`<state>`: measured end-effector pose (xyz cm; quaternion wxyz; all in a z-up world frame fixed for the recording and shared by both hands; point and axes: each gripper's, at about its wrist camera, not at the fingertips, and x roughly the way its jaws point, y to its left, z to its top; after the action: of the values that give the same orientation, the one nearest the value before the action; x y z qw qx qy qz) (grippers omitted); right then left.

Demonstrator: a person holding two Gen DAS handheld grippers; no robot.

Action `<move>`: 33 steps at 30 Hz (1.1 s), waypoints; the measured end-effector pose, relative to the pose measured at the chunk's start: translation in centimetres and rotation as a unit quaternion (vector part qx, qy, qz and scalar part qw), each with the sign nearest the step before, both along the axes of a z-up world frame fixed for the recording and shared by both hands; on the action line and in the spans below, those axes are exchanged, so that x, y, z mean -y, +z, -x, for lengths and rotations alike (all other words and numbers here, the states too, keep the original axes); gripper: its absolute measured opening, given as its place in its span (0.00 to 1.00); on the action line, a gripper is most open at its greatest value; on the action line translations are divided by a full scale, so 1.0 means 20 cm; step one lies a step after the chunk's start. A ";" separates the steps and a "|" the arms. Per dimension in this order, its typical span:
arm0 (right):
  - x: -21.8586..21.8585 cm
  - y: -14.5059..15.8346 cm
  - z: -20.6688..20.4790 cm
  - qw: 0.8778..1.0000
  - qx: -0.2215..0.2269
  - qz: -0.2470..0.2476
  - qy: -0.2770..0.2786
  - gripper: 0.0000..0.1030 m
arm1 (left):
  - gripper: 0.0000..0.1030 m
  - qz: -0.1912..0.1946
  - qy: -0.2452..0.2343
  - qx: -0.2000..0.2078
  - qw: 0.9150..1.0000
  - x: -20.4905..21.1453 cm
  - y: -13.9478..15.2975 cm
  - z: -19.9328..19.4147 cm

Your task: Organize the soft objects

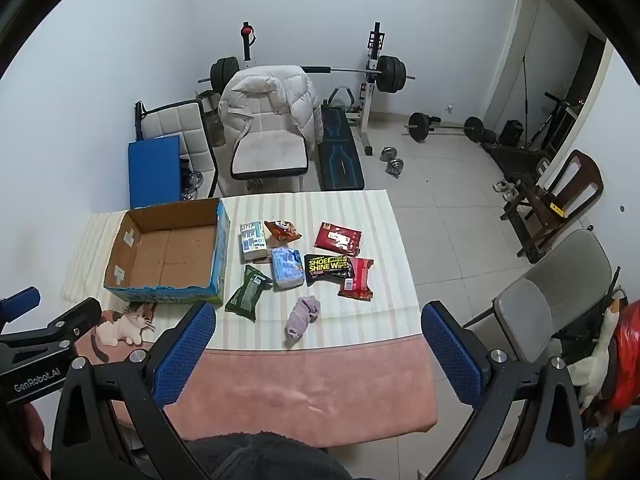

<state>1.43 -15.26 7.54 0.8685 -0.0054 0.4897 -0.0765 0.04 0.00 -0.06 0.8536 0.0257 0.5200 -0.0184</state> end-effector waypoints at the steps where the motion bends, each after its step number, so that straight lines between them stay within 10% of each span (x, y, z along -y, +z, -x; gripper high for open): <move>1: 0.00 0.00 0.00 1.000 0.000 0.000 0.000 1.00 | 1.00 0.000 0.001 -0.001 1.000 0.00 0.00 0.00; 33: -0.03 0.03 -0.01 1.000 0.000 0.004 0.005 1.00 | 1.00 0.013 0.005 0.011 1.000 -0.01 0.07 0.02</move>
<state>1.64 -14.63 8.23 0.8686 -0.0114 0.4897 -0.0744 -0.34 0.25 1.35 0.8594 0.0121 0.5107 -0.0212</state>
